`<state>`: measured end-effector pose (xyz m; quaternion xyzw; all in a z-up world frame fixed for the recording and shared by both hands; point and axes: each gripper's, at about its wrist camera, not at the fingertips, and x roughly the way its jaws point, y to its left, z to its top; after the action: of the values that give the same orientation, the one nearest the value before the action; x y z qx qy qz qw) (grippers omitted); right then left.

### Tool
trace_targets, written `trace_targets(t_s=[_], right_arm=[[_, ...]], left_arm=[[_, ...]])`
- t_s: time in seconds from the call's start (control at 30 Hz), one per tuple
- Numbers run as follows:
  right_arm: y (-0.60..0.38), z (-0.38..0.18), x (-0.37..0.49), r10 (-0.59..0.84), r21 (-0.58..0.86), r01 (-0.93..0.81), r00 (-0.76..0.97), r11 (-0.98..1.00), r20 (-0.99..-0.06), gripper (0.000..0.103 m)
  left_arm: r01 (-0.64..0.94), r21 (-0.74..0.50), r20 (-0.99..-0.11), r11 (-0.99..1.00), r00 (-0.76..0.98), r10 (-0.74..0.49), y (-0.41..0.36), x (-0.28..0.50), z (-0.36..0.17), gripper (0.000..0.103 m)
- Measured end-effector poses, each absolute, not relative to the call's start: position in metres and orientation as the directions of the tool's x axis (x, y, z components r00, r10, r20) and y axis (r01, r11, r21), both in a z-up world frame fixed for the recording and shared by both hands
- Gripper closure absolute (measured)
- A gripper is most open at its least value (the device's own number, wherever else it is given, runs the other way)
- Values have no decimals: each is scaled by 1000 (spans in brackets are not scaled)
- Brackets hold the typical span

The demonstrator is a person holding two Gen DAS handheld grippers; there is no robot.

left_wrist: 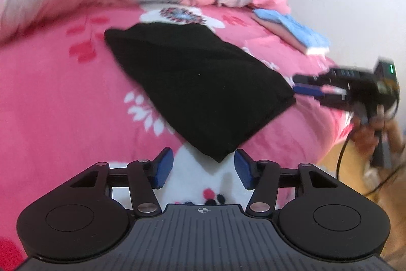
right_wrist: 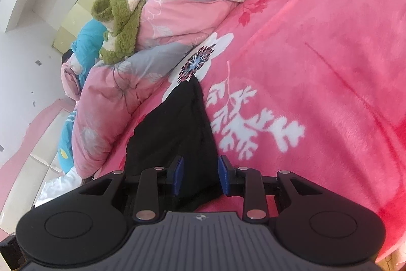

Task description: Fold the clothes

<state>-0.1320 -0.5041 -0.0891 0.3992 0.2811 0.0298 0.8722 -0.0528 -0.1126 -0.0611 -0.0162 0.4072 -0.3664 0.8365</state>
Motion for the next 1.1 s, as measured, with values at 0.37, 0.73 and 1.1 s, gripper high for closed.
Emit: trace_targets(t_s=[0.37, 0.73, 1.1], right_arm=[[-510, -98, -141, 284, 740, 170, 849, 651, -446, 72], [-503, -99, -133, 304, 723, 133, 845, 678, -440, 81], [-487, -77, -139, 290, 673, 77, 862, 736, -415, 103]], left_arm=[[207, -788, -538, 580, 225, -812, -81, -11, -92, 48], [118, -778, -583, 617, 231, -779, -87, -4, -104, 99], [121, -784, -577, 609, 219, -787, -71, -2, -92, 101]])
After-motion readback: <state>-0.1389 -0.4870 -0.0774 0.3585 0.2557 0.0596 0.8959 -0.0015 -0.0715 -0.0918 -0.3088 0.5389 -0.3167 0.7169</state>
